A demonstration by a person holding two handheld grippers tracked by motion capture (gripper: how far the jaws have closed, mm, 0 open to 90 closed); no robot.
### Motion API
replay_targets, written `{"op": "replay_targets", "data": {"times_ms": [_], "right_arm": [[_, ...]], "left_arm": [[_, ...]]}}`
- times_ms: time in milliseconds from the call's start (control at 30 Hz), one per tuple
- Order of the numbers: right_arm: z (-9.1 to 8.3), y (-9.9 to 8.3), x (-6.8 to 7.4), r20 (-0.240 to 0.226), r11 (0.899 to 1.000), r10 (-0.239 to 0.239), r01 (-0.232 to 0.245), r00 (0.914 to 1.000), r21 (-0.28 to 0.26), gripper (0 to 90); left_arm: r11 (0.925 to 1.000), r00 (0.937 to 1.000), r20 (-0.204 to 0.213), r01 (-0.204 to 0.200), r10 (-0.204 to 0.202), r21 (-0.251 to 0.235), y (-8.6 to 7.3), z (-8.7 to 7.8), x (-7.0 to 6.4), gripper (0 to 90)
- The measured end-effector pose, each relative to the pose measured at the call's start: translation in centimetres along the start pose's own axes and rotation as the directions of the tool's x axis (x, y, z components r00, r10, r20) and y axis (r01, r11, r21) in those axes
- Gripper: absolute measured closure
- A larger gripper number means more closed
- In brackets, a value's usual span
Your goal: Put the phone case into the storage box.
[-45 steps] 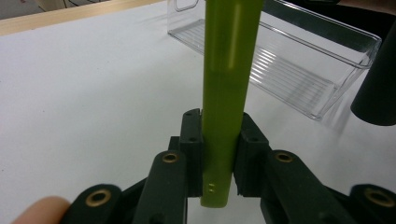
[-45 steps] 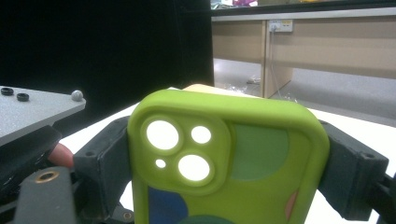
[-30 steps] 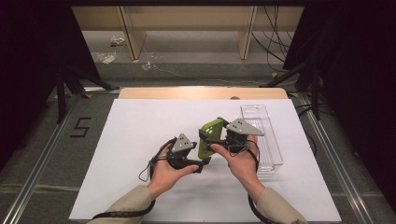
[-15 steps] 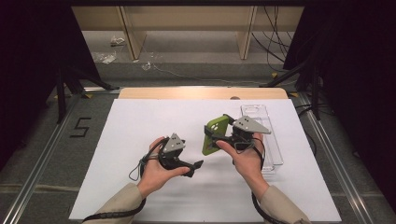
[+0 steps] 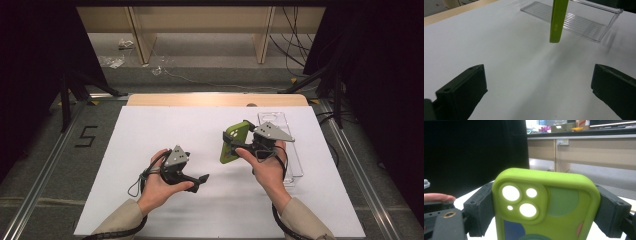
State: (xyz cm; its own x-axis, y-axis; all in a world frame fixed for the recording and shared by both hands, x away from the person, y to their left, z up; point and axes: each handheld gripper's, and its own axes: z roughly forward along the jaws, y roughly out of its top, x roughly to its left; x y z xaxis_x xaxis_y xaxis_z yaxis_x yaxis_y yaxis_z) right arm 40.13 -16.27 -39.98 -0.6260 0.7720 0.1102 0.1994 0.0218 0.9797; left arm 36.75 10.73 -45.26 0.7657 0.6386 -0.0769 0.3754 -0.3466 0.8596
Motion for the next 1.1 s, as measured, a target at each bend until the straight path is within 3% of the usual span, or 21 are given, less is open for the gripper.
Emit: {"op": "replay_targets", "data": {"times_ms": [1100], "right_arm": [[-1.4,1.3,-2.1,0.06,0.999,0.011,-0.009,0.9981,-0.043,16.8]], "left_arm": [[0.9997,0.9997,-0.012,0.022,-0.022,-0.014,-1.4,-2.3,1.0,0.0]]}}
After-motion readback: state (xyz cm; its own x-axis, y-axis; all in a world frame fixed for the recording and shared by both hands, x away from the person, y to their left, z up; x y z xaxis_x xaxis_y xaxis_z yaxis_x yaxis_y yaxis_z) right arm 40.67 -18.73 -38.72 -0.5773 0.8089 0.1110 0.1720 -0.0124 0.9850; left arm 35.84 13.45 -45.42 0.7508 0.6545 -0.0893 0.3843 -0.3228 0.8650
